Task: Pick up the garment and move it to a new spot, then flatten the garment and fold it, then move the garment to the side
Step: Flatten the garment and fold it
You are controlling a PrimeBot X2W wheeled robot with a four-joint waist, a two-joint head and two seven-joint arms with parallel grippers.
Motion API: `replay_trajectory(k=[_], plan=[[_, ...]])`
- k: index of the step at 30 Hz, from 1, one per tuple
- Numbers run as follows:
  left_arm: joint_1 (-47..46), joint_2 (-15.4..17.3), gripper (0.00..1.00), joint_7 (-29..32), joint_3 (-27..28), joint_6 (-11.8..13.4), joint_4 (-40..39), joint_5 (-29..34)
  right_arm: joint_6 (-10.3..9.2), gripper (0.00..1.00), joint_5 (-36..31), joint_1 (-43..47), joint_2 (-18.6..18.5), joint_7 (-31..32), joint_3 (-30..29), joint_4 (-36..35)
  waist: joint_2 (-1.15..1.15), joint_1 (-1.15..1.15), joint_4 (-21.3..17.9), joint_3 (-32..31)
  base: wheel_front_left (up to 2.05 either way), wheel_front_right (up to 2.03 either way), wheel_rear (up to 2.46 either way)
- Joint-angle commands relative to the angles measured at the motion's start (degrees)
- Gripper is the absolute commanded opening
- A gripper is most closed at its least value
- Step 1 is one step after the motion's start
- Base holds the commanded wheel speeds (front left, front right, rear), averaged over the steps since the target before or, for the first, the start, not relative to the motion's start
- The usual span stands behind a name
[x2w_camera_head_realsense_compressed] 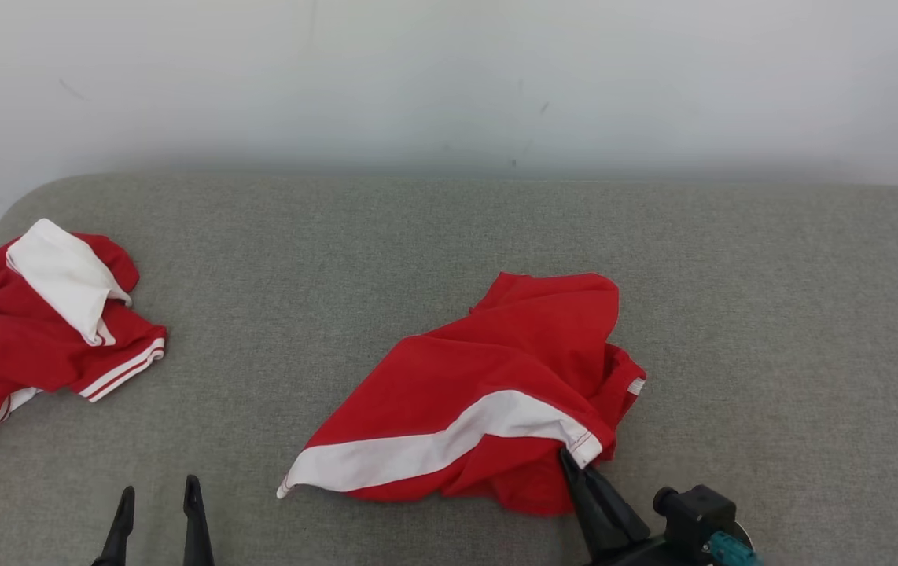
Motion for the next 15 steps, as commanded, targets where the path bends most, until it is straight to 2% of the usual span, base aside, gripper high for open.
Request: replay_trajectory(k=[1, 7, 15], plan=[[0.87, -0.11, 1.00, -0.08, -0.09, 0.23, 0.02, -0.38, 0.20, 0.00, -0.58, 0.57, -0.92, -0.13, 1.07, -0.15, 0.00, 0.00, -0.50, -0.13, 0.00, 0.00, 0.00], [1.39, -0.08, 1.00, -0.08, -1.50, 0.66, 0.88, -1.56, 0.20, 0.00, -1.65, 4.50, -7.76, -0.13, 5.03, -2.57, 0.00, 0.00, -2.59, -0.45, 0.00, 0.00, 0.00], [0.89, -0.08, 1.00, -0.08, -2.14, 1.03, 1.41, -1.99, 0.20, 0.00, -4.35, 7.17, -15.59, -0.13, 3.36, -7.13, 0.00, 0.00, -6.41, 0.29, 0.00, 0.00, 0.00]])
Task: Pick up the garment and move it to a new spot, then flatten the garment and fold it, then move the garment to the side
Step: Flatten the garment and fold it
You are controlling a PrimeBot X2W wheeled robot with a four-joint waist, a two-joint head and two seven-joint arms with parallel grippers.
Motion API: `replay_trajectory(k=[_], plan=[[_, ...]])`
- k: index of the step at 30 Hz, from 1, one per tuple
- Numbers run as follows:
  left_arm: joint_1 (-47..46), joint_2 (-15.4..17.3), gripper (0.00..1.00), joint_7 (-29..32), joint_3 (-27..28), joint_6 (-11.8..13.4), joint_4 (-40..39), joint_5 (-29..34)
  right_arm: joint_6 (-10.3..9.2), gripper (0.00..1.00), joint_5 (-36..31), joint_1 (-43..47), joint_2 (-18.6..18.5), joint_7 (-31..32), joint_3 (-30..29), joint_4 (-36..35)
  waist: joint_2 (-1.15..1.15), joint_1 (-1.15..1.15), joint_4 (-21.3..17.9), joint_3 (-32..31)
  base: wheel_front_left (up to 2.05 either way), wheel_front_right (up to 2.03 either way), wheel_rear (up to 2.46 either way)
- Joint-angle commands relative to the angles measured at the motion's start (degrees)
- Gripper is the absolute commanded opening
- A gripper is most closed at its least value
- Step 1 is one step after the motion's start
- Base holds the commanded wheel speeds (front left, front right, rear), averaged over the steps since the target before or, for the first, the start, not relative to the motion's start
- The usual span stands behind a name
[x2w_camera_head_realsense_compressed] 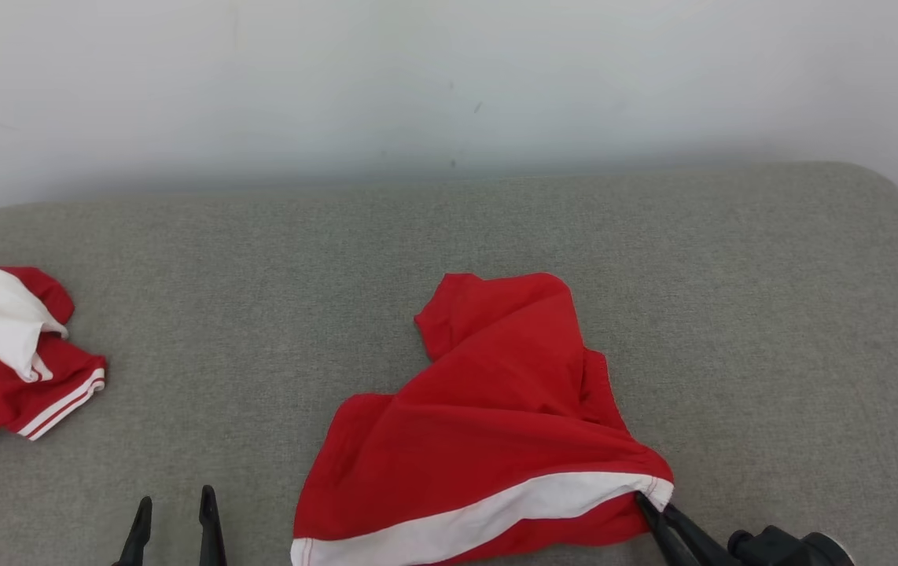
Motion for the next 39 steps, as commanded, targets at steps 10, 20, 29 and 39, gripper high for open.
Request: replay_trajectory(k=[10, 20, 29, 39], plan=[[-0.38, -0.05, 1.00, -0.07, -0.63, -0.01, 0.97, -0.45, 0.20, 1.00, 1.94, -1.76, -2.67, -0.14, -1.14, 2.60, 0.00, 0.00, -1.79, 0.13, 0.00, 0.00, 0.00], [1.08, -0.04, 1.00, -0.07, 0.04, -0.11, 1.08, -0.66, 0.20, 1.00, 3.85, 2.25, -0.01, -0.14, -8.20, -3.69, 0.00, 0.00, -1.65, -1.22, 0.00, 0.00, 0.00], [3.17, -0.07, 1.00, -0.07, -4.61, -2.28, 2.43, -1.25, 0.20, 1.00, 3.79, 4.99, 2.72, -0.14, -10.56, -4.52, 0.00, 0.00, -1.11, -1.56, 0.00, 0.00, 0.00], [3.61, 0.00, 1.00, -0.07, -14.19, -3.75, 8.25, -2.41, 0.20, 1.00, 3.83, 5.15, 3.96, -0.14, -11.50, -1.79, 0.00, 0.00, -1.18, -1.10, 0.00, 0.00, 0.00]])
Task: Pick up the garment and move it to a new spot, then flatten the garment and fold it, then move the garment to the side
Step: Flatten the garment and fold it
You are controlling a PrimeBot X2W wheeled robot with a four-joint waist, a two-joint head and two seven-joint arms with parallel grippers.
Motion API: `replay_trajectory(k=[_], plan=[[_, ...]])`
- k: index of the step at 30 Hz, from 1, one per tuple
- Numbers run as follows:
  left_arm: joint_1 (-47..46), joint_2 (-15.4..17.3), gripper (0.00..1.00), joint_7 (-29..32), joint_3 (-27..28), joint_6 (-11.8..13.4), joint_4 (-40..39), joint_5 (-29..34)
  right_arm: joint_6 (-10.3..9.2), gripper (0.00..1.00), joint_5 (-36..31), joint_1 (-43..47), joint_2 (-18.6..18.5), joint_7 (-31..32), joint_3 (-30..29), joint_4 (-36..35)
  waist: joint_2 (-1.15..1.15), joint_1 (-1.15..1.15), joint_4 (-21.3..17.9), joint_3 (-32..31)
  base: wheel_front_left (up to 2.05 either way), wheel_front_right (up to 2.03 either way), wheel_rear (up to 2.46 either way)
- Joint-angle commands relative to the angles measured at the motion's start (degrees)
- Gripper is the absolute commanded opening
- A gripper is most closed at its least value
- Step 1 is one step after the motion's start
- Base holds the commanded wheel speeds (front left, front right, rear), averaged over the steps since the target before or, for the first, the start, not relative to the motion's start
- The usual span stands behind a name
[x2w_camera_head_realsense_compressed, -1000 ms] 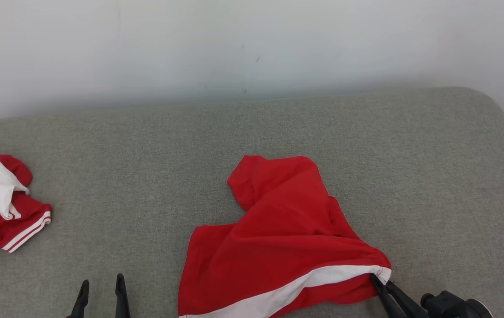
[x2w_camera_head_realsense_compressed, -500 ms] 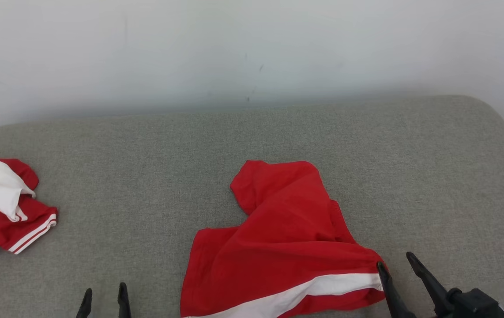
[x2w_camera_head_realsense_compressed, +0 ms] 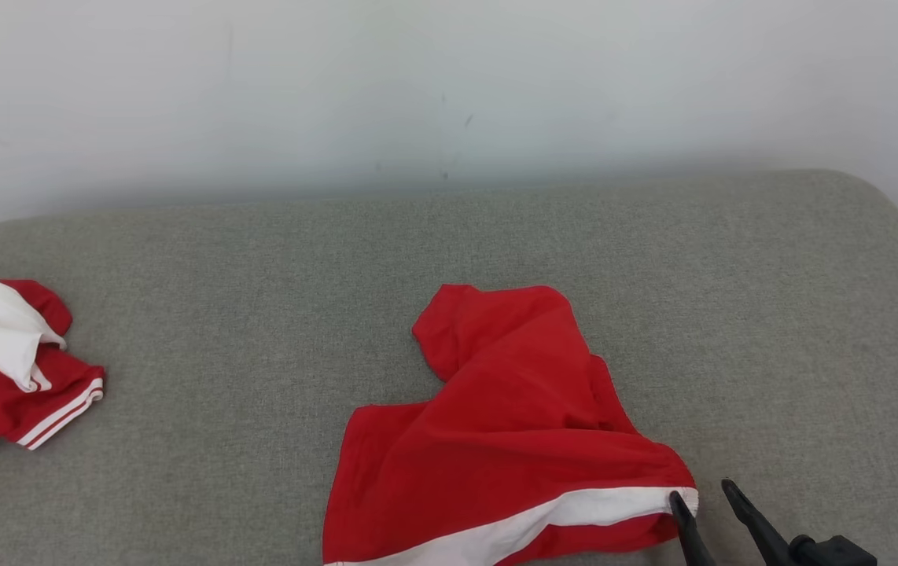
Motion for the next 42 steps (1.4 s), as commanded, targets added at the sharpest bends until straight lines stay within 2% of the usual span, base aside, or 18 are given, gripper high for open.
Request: replay_trajectory(k=[1, 7, 16, 25, 26, 27, 28, 29, 30, 36, 42], plan=[[-0.80, 0.06, 1.00, -0.08, -0.42, -0.10, 0.35, -0.51, 0.20, 1.00, 0.17, 0.01, 0.09, -0.14, -0.17, 0.24, 0.00, 0.00, -0.10, 0.11, 0.00, 0.00, 0.00], [-2.46, 0.07, 1.00, -0.08, -3.12, -0.15, 2.46, -1.57, 0.20, 1.00, 1.16, -1.36, 0.18, -0.14, 1.35, 2.42, 0.00, 0.00, -0.62, 0.35, 0.00, 0.00, 0.00], [-4.15, 0.06, 1.00, -0.08, -2.69, -0.16, 6.44, -3.11, 0.20, 1.00, 3.09, -3.05, 0.40, -0.13, 3.94, 5.94, 0.00, 0.00, -1.06, -0.04, 0.00, 0.00, 0.00], [-6.40, 0.03, 1.00, -0.06, -5.34, -0.17, 11.08, -6.72, 0.20, 1.00, 4.06, -5.05, 0.88, -0.14, 5.94, 8.30, 0.00, 0.00, -1.13, -0.56, 0.00, 0.00, 0.00], [-6.79, 0.05, 1.00, -0.06, -5.95, -0.17, 11.64, -7.16, 0.20, 0.88, 4.12, -5.18, 1.00, -0.14, 6.17, 8.56, 0.00, 0.00, -1.06, -0.54, 0.00, 0.00, 0.00], [-7.24, 0.07, 0.84, -0.06, -6.32, -0.17, 12.16, -7.55, 0.20, 0.18, 4.25, -5.42, 0.97, -0.14, 6.20, 8.62, 0.00, 0.00, -0.96, -0.46, 0.00, 0.00, 0.00], [-7.74, 0.06, 0.56, -0.06, -6.54, -0.17, 12.71, -7.95, 0.20, 0.00, 4.45, -5.58, 0.92, -0.13, 6.20, 8.60, 0.00, 0.00, -0.84, -0.37, 0.00, 0.00, 0.00], [-8.18, 0.05, 0.25, -0.05, -6.86, -0.17, 13.03, -8.26, 0.20, 0.00, 4.64, -5.67, 0.91, -0.14, 6.22, 8.61, 0.00, 0.00, -0.69, -0.24, 0.00, 0.00, 0.00], [-8.55, 0.01, 0.00, -0.05, -7.02, -0.17, 13.21, -8.60, 0.20, 0.00, 4.67, -5.72, 0.88, -0.14, 6.37, 8.72, 0.00, 0.00, -0.55, -0.16, 0.00, 0.00, 0.00], [-9.33, 0.05, 0.00, -0.05, -6.79, -0.17, 13.40, -8.98, 0.20, 0.00, 4.48, -5.17, 0.88, -0.14, 6.24, 7.40, 0.00, 0.00, -0.24, 0.10, 0.00, 0.00, 0.00], [-5.75, 0.10, 0.00, -0.07, -2.63, -0.16, 5.38, -7.18, 0.20, 0.00, 3.67, -2.19, -0.03, -0.14, 4.62, 2.64, 0.00, 0.00, -0.29, 0.23, 0.00, 0.00, 0.00]])
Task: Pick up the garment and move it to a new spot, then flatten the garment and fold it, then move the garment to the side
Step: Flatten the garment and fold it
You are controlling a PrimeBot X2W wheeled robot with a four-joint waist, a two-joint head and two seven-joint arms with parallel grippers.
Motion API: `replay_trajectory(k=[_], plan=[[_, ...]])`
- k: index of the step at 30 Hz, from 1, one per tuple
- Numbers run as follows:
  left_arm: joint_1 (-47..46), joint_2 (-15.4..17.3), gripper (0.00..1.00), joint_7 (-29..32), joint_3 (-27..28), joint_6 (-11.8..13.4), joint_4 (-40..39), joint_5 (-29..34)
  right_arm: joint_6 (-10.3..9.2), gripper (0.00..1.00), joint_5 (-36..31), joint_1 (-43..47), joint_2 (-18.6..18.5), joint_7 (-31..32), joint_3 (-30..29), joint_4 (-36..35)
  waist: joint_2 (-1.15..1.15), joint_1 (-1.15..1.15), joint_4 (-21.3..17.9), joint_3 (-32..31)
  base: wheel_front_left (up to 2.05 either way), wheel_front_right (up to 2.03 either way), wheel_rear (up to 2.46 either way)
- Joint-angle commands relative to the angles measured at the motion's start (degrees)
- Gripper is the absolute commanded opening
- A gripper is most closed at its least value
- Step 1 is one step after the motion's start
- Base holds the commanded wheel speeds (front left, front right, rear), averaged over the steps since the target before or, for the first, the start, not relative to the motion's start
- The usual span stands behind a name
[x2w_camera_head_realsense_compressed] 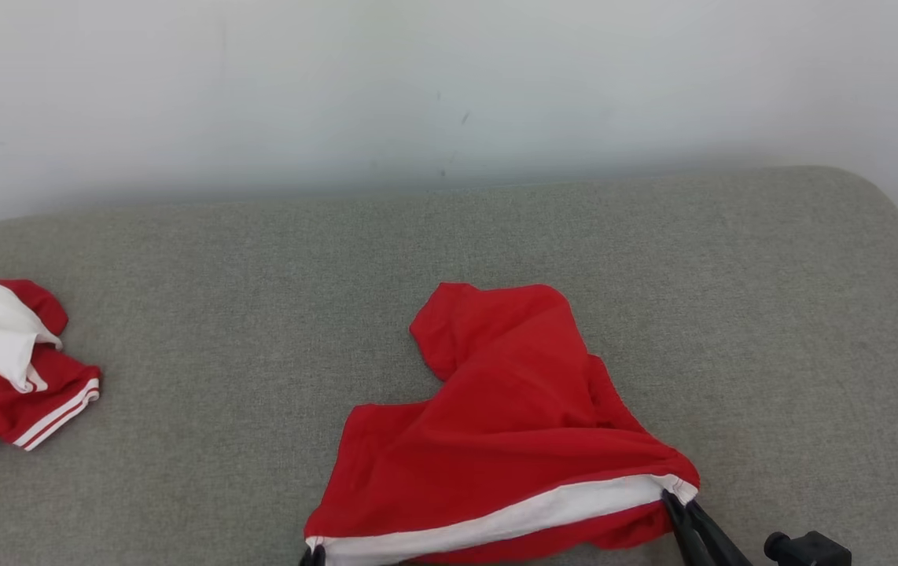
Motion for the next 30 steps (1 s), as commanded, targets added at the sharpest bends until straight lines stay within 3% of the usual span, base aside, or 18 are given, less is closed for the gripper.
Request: replay_trajectory(k=[1, 8, 13, 20, 25, 30], plan=[[0.90, 0.12, 0.00, -0.08, 0.79, -0.05, -2.11, 0.85, 0.20, 0.00, -0.43, 0.76, -0.28, -0.14, -0.29, -1.12, 0.00, 0.00, 0.00, 0.05, 0.00, 0.00, 0.00], [-1.06, 1.91, 0.00, -0.07, 2.29, -0.05, -12.24, 2.41, 0.20, 0.00, -0.78, -0.75, -1.45, -0.14, -0.29, -6.54, 0.00, 0.00, 0.27, 0.48, 0.00, 0.00, 0.00], [-9.60, 6.04, 0.00, -0.08, -0.38, -0.05, -14.67, 2.76, 0.20, 0.00, 1.11, -6.47, -2.95, -0.14, 0.70, -8.79, 0.00, 0.00, 0.49, 1.93, 0.00, 0.00, 0.00], [-32.55, 16.52, 0.00, 4.11, -6.62, 0.01, -13.95, 0.23, 0.20, 0.00, 4.82, -24.06, -6.74, -0.14, 3.23, -7.26, 0.00, 0.00, -0.44, 8.54, 0.00, 0.00, 0.00], [-51.64, 21.45, 0.00, 7.94, -9.39, 0.01, -11.90, -4.93, 0.20, 0.00, 10.08, -41.24, -9.08, 0.01, 6.99, -2.84, 0.00, 0.00, -1.13, 14.66, 0.00, 0.00, 0.00], [-69.78, 24.17, 0.00, 11.26, -13.46, 0.01, -7.15, -8.91, 0.20, 0.00, 16.06, -59.19, -10.14, 1.66, 10.68, 2.37, 0.00, 0.00, -2.17, 20.52, 0.00, 0.00, 0.00]])
